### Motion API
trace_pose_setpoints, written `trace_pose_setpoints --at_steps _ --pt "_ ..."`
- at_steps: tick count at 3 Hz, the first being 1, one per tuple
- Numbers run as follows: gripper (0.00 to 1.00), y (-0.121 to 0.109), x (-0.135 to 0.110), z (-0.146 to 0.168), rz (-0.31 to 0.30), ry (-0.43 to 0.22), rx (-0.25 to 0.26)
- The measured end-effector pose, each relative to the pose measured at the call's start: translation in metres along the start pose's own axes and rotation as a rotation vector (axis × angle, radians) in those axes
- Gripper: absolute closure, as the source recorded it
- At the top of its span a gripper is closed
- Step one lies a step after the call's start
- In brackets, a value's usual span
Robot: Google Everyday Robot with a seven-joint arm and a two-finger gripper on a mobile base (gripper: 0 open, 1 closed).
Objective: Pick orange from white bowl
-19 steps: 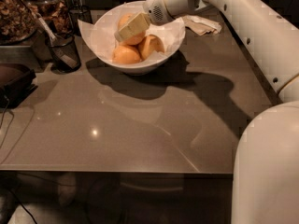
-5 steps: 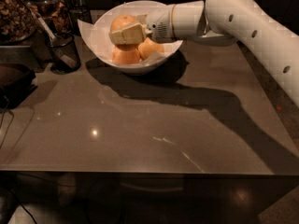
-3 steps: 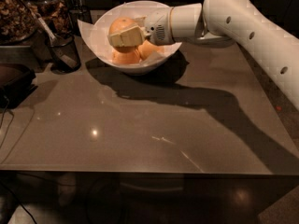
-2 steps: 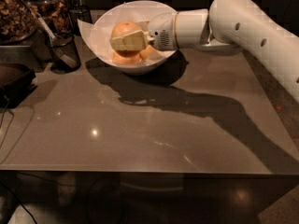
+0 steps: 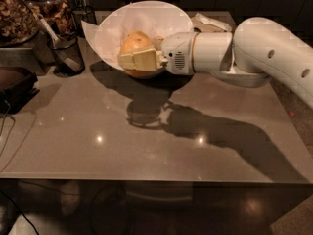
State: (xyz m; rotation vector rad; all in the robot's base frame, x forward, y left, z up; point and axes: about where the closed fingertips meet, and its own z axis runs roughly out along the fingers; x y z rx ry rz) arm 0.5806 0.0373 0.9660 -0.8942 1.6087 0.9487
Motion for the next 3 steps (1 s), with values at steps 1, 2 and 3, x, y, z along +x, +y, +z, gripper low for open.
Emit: trace_pose_setpoints --at_steps 1,2,3 --pt "1.00 0.022 0.004 -0.014 0.020 0.009 0.027" --pt "1.00 0.043 0.004 -0.023 0.025 0.032 0.050" --pt "1.00 0.054 0.005 -0.025 0.018 0.054 0.050"
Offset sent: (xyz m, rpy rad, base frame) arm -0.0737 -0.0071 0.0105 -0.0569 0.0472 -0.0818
